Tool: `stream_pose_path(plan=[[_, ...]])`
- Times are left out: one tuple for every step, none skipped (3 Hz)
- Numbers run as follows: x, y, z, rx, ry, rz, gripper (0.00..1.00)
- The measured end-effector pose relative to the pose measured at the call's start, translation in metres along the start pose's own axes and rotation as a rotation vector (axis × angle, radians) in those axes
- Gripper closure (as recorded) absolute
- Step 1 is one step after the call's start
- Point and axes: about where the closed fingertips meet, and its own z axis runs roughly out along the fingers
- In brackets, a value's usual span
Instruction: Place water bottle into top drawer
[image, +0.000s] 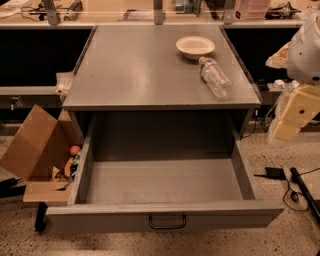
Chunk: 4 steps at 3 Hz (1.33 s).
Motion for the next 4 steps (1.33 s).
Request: stream_pose_path(plan=[[0.000,0.000,0.000,0.000,0.000,0.000,0.00],[0.001,-0.024,0.010,0.048,-0.030,0.043,0.00],[0.003,-0.082,0.039,0.098,-0.128,0.149,0.00],[-0.004,-0.137,0.069,0.116,-0.253,0.263,0.00]])
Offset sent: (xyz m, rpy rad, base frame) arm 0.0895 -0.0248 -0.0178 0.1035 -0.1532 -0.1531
